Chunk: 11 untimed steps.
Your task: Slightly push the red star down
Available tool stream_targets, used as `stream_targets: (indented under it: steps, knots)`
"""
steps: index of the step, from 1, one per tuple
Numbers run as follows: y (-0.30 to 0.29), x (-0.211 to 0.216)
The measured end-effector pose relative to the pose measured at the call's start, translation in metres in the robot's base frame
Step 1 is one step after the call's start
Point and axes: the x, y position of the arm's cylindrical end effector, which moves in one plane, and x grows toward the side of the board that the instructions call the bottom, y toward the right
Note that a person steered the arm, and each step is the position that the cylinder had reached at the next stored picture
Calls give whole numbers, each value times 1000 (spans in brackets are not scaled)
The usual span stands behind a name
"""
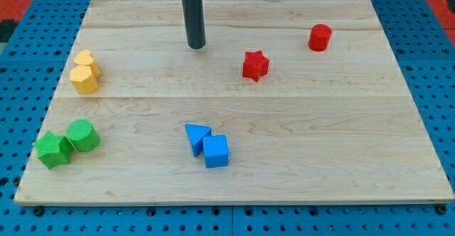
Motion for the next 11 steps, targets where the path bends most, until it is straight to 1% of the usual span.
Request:
stream_targets:
  steps: [1, 2, 3, 4, 9, 10, 11]
  knots:
    - [64, 8]
    - [105, 26]
    - [88, 52]
    - [48, 58]
    - [26, 58]
    - [15, 109]
    - [25, 170]
